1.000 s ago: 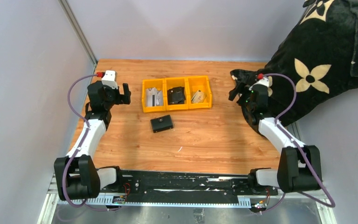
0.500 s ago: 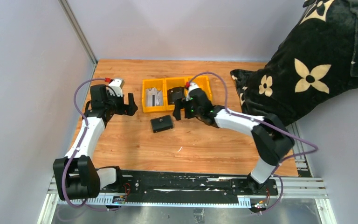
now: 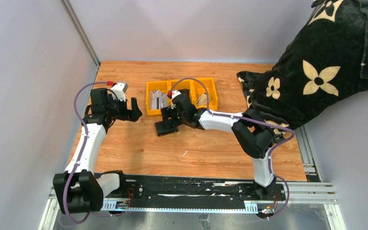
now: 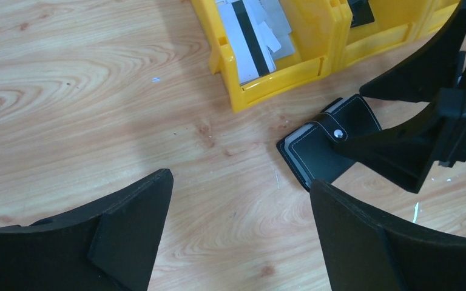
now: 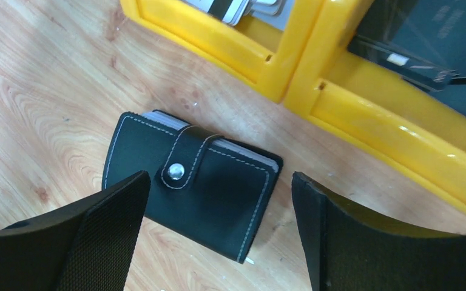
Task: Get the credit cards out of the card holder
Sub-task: Open the card holder at the center of the board.
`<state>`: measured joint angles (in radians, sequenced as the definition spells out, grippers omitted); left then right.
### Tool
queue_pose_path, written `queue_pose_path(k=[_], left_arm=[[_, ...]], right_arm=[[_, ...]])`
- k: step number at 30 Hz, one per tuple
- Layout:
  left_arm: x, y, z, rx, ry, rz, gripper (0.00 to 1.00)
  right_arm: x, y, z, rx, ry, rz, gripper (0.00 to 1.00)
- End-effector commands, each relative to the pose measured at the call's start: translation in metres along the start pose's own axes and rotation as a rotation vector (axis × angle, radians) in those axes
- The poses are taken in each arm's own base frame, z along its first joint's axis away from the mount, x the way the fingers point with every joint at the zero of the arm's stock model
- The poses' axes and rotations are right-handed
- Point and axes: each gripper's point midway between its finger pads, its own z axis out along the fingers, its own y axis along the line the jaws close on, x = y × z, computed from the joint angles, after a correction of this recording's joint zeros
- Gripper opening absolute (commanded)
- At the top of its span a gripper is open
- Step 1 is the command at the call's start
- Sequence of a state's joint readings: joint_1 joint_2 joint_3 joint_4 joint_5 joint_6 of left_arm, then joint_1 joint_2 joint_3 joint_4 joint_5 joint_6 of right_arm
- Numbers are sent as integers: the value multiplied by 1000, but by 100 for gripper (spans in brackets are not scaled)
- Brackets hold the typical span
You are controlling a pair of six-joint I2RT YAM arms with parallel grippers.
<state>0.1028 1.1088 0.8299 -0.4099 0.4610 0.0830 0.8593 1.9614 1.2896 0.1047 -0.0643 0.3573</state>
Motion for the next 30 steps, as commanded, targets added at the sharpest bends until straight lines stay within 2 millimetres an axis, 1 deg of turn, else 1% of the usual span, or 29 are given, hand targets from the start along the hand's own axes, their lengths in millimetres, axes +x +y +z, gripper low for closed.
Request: queue_pose_path(k=[1, 3, 5, 8, 10, 11, 13, 18, 21, 22, 23, 24, 25, 27, 30], left_arm=[[-7, -5, -9, 18, -7, 11, 93], [-7, -6, -10, 19, -11, 11, 92], [-6, -6, -10, 18, -10, 7, 91], [-6, -8, -10, 25, -13, 6, 88], [-6, -9, -10, 31, -14, 3, 86], [-5, -9, -10, 35, -10, -1, 84], [-5, -10, -9, 43, -9, -1, 78], [-3, -17, -8, 79, -7, 1, 67], [2, -25, -8, 131, -3, 5, 62], [3, -28, -8, 145, -6, 8, 62], [5, -29, -7, 159, -2, 7, 61], [7, -31, -6, 171, 1, 8, 62], [9, -32, -5, 181, 8, 10, 63], [13, -35, -3, 194, 26, 20, 65], [21, -39, 0, 210, 63, 52, 67]], right_arm=[[18, 19, 8, -29, 46, -3, 88], [25, 22, 9, -24, 48, 11, 81], [30, 25, 8, -18, 41, 30, 69], [38, 32, 3, -2, 37, 35, 58], [38, 33, -2, 27, 20, 51, 53], [42, 33, -4, 39, 20, 63, 52], [43, 33, -9, 63, 9, 96, 50], [40, 29, -24, 87, -36, 198, 48], [38, 34, -31, 56, -48, 239, 48], [37, 37, -32, 40, -52, 253, 49], [39, 38, -33, 24, -41, 267, 54], [39, 38, -33, 18, -36, 281, 62], [41, 37, -34, 11, -26, 297, 68], [42, 31, -38, 16, -28, 309, 74], [36, 16, -43, 42, -38, 283, 80]])
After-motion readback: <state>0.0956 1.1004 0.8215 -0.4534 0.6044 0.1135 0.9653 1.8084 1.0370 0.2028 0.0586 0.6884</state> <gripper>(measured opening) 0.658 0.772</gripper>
